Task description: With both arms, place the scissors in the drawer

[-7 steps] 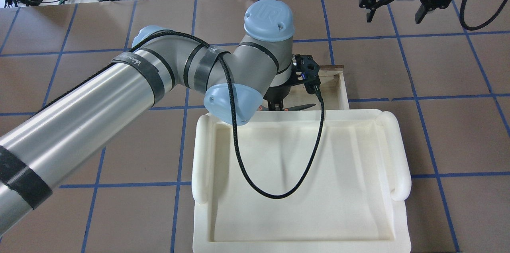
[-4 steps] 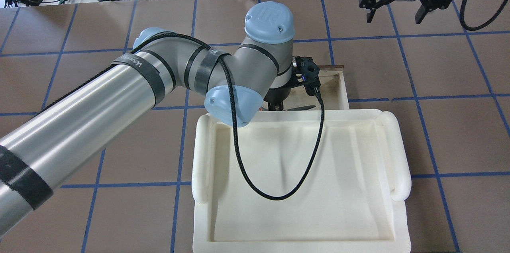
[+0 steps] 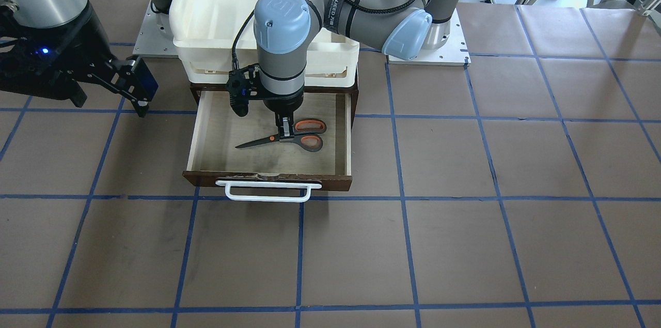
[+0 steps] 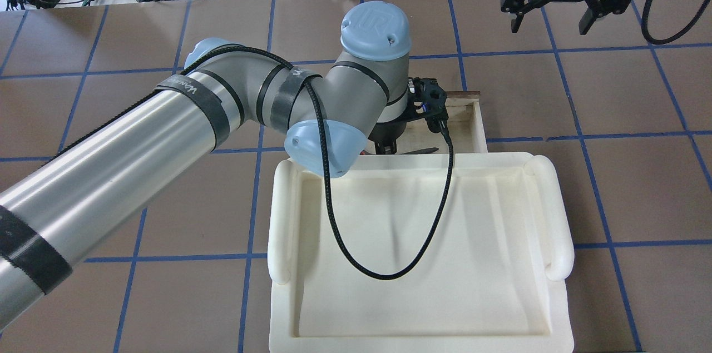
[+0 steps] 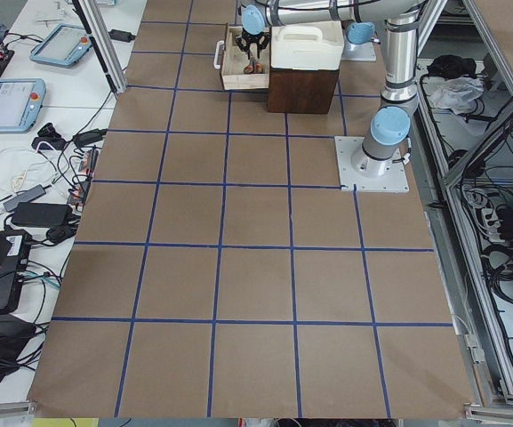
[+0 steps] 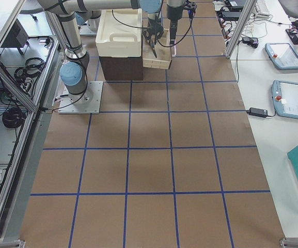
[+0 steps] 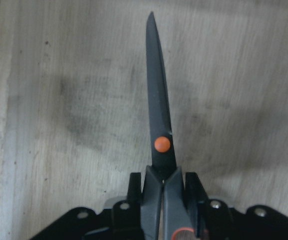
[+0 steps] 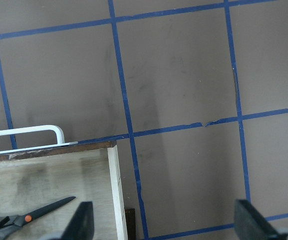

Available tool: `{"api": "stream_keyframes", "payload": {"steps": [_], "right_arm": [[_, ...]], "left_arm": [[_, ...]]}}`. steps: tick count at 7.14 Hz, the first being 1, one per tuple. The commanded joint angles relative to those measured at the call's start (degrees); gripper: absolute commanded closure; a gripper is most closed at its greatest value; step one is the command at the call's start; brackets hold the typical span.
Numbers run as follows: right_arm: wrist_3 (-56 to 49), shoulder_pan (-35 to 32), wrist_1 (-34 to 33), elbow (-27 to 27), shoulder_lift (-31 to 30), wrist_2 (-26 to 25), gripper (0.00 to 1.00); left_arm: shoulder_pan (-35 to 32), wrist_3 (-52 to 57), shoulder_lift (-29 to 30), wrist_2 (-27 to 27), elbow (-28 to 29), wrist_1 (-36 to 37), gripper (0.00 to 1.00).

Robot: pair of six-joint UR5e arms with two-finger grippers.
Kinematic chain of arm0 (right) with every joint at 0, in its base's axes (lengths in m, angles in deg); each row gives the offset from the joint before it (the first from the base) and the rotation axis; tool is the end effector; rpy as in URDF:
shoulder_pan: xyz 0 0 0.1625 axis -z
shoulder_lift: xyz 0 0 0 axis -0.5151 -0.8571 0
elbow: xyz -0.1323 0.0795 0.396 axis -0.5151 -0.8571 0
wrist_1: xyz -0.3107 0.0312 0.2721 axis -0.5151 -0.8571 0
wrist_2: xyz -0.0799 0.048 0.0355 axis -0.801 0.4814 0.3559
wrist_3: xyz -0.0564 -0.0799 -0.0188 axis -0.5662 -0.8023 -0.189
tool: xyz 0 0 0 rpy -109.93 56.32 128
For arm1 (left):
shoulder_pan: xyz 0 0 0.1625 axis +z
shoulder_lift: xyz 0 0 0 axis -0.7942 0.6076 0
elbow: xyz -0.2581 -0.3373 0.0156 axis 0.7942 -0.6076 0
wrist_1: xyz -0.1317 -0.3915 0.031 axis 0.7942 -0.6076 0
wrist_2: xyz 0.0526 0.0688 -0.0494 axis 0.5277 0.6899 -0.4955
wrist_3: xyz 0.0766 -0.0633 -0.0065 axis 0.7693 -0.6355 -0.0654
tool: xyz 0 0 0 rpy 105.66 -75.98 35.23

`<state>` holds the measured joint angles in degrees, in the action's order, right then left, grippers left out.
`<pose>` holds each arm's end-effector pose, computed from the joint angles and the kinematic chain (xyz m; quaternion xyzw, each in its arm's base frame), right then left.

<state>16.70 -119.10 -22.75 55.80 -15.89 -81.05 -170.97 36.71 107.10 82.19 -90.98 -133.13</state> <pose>0.1107 -0.5411 0.5203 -0.0686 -0.9968 0.0330 0.0226 -0.4078 -0.4616 0.3121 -0.6512 -0.7582 -0.0013 0.0315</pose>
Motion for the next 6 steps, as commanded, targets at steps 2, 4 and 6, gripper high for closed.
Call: {"api": "stream_keyframes", "payload": {"steps": [2,4,6], "right_arm": [[-0.16,-0.24,0.19,0.2,-0.47,0.87,0.0],[-0.95,-0.59,0.54,0.2,-0.65,0.26,0.0],[-0.95,-0.59,0.63,0.2,-0.65,0.52,0.0]], "left_arm": [[0.17,0.12,-1.43,0.25,0.07,0.1,0.46],[1.22,0.03,-3.36,0.16,1.74,0.28,0.46],[5.69,-0.06,-5.56,0.25,5.24,-1.73,0.46]]}}
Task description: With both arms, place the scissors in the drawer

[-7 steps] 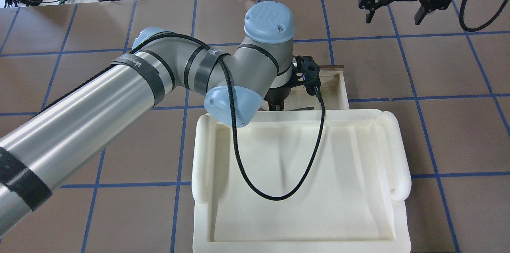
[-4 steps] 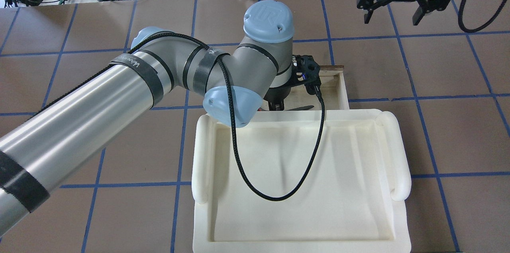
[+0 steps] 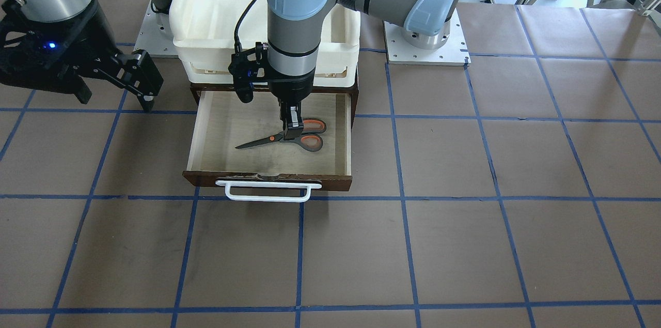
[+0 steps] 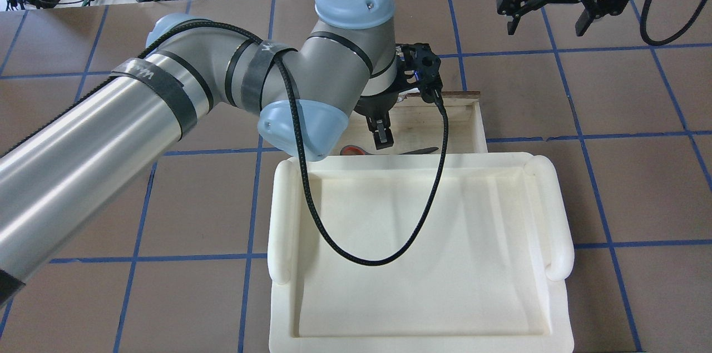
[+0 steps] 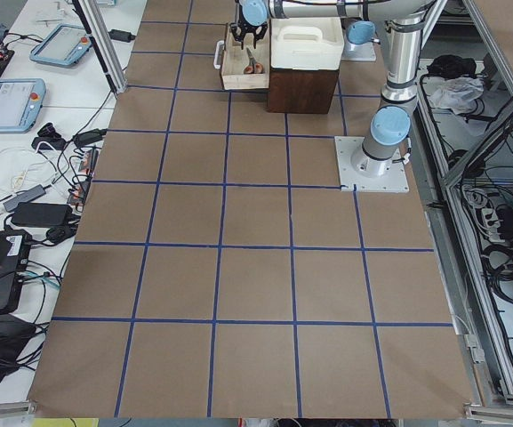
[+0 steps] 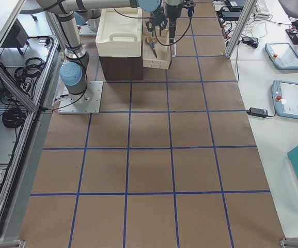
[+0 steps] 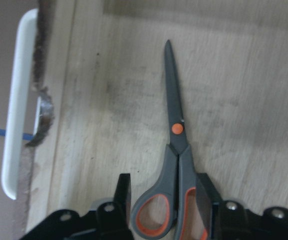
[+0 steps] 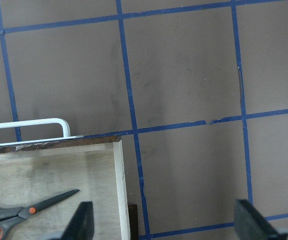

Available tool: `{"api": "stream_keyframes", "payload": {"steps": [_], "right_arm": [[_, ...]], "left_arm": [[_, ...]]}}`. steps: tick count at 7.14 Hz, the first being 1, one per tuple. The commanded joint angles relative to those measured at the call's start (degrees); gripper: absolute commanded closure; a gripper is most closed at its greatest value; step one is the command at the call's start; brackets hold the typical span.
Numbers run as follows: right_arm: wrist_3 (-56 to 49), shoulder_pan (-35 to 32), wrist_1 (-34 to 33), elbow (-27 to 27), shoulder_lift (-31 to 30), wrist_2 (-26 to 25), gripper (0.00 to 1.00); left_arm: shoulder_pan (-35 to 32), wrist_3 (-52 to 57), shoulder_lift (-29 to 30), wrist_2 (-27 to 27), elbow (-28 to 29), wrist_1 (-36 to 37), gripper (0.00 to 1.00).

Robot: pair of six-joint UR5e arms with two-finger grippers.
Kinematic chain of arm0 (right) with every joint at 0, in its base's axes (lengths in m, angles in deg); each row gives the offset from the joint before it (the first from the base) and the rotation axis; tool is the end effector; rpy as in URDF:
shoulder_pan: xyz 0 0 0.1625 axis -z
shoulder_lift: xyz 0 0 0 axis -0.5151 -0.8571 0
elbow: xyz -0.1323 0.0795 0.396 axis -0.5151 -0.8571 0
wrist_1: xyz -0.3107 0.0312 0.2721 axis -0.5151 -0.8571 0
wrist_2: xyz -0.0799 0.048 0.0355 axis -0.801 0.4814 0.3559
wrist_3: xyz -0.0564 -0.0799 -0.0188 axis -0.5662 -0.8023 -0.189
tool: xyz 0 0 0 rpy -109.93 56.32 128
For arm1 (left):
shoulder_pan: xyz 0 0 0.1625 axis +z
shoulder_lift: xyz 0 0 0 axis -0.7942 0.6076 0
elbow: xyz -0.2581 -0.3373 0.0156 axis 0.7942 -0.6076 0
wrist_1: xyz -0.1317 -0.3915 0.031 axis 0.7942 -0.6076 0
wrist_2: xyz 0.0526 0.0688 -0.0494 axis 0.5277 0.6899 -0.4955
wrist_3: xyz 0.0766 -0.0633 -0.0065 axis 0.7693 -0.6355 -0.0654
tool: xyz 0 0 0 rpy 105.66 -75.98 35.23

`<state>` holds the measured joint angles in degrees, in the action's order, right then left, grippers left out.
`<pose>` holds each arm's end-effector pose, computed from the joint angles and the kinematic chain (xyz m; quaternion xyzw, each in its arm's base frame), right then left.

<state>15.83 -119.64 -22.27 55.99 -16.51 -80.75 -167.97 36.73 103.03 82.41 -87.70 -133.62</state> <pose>0.1164 -0.5352 0.5235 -0.0563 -0.9977 0.0324 0.0201 -0.3822 -0.4814 0.3810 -0.6319 -0.7728 0.0571 0.0154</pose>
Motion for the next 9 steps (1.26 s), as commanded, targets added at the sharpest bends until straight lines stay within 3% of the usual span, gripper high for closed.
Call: {"api": "stream_keyframes", "payload": {"steps": [1,5,6,7,8,9], "right_arm": [[-0.09,-0.05,0.33,0.0,-0.21,0.22,0.0],[-0.09,-0.58,0.51,0.62,-0.38,0.57,0.0],[-0.09,-0.58,0.51,0.97,-0.91,0.49,0.0],[-0.09,-0.58,0.42,0.97,-0.91,0.4,0.0],[-0.09,-0.58,0.5,0.97,-0.91,0.4,0.0],[-0.09,-0.58,0.42,1.06,-0.91,0.49,0.0]], "left_arm": [[5.06,0.09,-3.08,0.29,2.41,-3.08,0.46],[21.21,0.8,-10.37,0.2,2.24,-14.16,0.4],[25.17,0.8,-12.13,0.03,2.24,-18.61,0.3],[27.04,-0.42,-13.97,0.63,2.15,-22.13,0.07],[27.49,-4.26,-14.51,0.73,1.98,-22.51,0.0],[27.32,-13.35,-14.17,0.55,1.89,-21.82,0.0]]}}
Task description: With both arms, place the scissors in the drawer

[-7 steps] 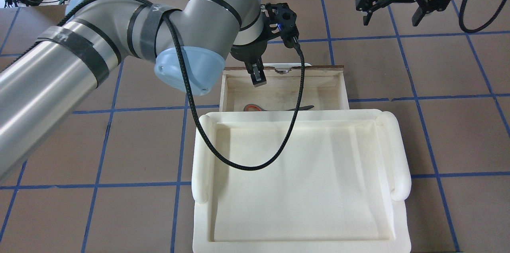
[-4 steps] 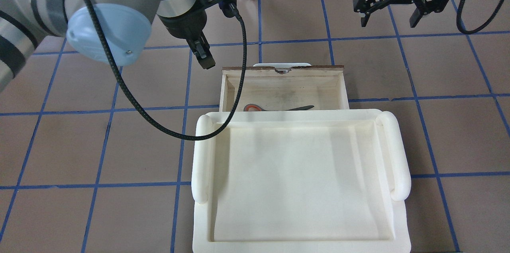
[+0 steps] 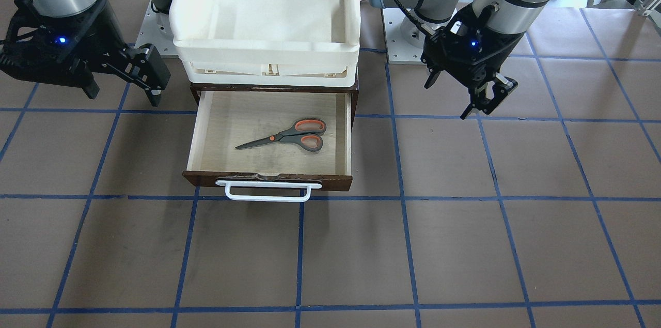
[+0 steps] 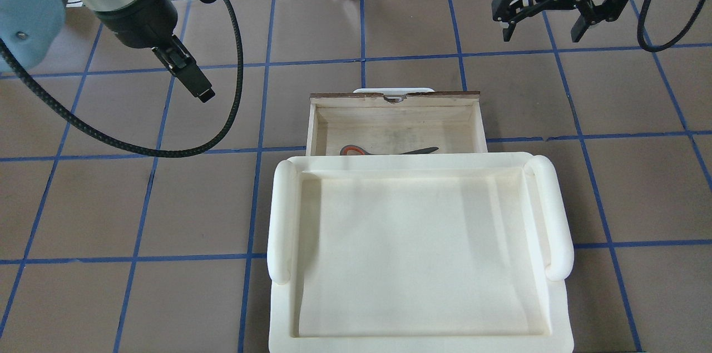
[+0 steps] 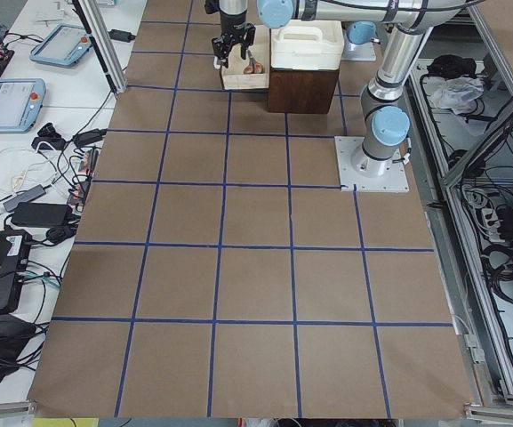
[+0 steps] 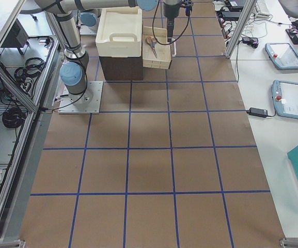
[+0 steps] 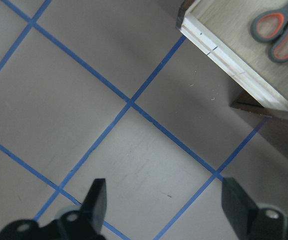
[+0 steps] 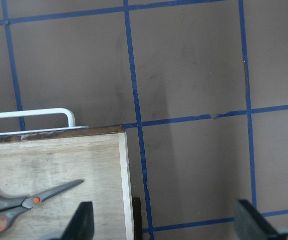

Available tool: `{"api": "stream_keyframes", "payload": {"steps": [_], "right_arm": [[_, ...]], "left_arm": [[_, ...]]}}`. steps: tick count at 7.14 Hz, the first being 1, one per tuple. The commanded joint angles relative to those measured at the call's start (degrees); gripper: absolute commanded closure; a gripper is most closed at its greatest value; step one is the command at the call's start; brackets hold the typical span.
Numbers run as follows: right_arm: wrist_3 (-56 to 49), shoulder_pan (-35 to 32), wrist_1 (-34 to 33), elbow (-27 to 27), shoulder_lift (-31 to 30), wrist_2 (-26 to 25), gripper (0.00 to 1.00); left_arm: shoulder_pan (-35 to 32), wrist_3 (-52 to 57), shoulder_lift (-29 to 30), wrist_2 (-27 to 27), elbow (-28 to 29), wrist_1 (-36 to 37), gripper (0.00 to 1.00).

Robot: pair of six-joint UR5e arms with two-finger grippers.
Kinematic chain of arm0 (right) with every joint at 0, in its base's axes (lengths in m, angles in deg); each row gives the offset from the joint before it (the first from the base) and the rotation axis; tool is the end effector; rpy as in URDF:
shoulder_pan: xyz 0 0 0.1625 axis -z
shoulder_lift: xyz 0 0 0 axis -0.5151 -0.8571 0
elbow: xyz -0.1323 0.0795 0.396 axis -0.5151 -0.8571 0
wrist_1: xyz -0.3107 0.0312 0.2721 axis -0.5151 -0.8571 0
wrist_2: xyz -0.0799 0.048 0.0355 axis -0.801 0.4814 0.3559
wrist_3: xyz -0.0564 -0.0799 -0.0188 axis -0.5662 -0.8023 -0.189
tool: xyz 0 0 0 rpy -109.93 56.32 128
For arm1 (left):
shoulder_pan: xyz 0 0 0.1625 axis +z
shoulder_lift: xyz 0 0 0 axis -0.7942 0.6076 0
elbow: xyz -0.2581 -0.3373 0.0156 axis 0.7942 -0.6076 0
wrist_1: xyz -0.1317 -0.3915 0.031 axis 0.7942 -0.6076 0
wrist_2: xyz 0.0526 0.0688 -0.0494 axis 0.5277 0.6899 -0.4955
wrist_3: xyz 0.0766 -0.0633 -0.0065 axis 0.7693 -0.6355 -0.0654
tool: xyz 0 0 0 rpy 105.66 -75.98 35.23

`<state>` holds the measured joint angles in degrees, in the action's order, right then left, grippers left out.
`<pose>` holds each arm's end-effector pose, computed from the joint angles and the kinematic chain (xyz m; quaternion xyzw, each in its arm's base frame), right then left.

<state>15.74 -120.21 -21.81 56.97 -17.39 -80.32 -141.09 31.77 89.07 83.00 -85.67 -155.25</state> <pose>0.1226 -0.5267 0.5223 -0.0503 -0.9982 0.0275 0.0164 -0.1248 -0.5045 0.4935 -0.3949 -0.9184 0.0122 0.0202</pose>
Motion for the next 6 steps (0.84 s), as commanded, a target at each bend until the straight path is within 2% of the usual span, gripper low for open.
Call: {"api": "stream_keyframes", "payload": {"steps": [1,3,4,6], "right_arm": [[-0.09,0.09,-0.14,0.09,0.06,-0.2,0.0],[-0.18,0.09,-0.14,0.35,0.06,-0.47,0.0],[-0.18,0.09,-0.14,0.35,-0.03,-0.38,0.0],[-0.18,0.09,-0.14,0.44,0.06,-0.38,0.0]], "left_arm": [[0.53,-20.66,-0.2,0.57,-0.23,0.6,0.0],[-0.17,-34.17,-0.64,1.55,-0.49,0.34,0.0],[-0.61,-45.28,-0.9,1.72,-1.1,0.0,0.0],[-0.62,-46.8,-3.27,1.98,-1.1,-0.7,0.0]]}}
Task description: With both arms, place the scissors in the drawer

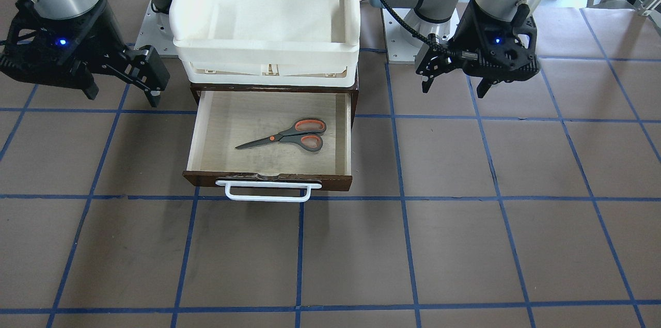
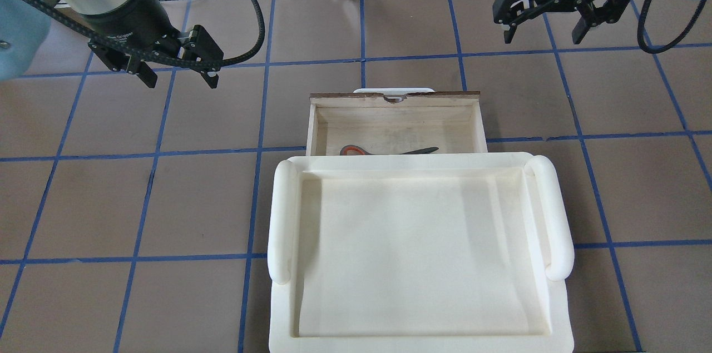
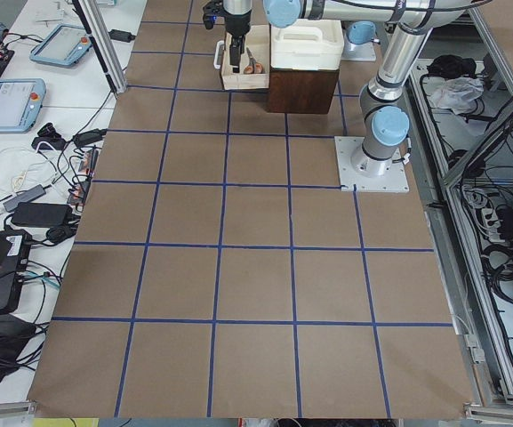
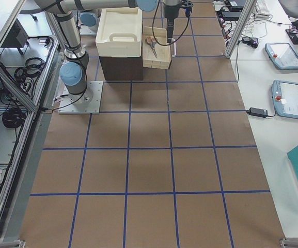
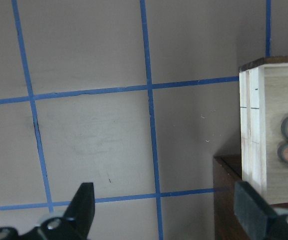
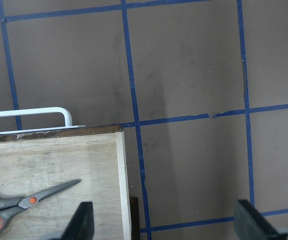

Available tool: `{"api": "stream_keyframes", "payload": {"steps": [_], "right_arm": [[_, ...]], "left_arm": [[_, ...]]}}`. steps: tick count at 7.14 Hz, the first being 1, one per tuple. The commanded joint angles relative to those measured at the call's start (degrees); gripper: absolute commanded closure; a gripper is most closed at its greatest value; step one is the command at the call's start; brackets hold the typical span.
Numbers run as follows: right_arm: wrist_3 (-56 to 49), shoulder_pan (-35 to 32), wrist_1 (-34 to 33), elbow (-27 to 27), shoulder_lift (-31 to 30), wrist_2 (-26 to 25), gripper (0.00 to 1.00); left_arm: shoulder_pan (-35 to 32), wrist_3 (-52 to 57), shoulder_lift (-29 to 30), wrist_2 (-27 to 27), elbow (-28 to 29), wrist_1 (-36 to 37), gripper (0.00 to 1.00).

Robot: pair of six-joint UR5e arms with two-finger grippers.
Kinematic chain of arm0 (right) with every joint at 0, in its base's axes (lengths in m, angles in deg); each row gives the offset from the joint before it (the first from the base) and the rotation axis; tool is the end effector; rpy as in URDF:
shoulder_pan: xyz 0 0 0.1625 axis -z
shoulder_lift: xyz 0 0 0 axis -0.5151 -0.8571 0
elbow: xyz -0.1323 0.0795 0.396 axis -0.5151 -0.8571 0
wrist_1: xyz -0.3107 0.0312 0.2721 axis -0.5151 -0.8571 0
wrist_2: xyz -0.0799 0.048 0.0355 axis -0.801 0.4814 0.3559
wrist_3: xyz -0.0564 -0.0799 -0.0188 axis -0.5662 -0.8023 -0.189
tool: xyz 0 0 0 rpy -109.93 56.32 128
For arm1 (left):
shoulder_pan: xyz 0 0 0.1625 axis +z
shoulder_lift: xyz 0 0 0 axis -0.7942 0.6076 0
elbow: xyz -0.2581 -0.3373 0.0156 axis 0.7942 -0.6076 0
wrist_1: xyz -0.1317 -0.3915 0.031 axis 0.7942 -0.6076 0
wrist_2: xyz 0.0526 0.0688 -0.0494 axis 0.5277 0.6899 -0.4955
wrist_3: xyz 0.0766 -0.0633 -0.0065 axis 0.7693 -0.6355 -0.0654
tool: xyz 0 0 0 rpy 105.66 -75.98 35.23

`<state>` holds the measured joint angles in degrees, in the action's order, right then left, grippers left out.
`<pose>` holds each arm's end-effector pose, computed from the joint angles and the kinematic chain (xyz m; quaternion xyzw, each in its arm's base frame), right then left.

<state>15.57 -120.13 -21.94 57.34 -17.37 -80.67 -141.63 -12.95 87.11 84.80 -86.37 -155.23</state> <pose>0.1213 -0.5267 0.5192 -0.0496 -0.9983 0.0253 0.0196 -0.1266 -0.4907 0.5043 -0.0206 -0.9997 0.0141 0.0072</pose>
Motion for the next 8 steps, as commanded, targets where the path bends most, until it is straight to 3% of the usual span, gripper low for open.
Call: {"api": "stream_keyframes", "payload": {"steps": [1,4,8], "right_arm": [[0.0,0.0,0.0,0.07,-0.06,-0.21,0.0],[0.44,-0.09,0.0,0.07,-0.14,0.41,0.0],[0.44,-0.09,0.09,0.07,-0.23,0.32,0.0]], "left_arm": [[-0.07,-2.08,-1.58,0.36,-0.58,-0.82,0.0],[0.8,-1.99,-2.98,3.07,-0.58,-3.36,0.0],[0.54,-1.9,-2.72,2.91,-0.49,-2.22,0.0]]}}
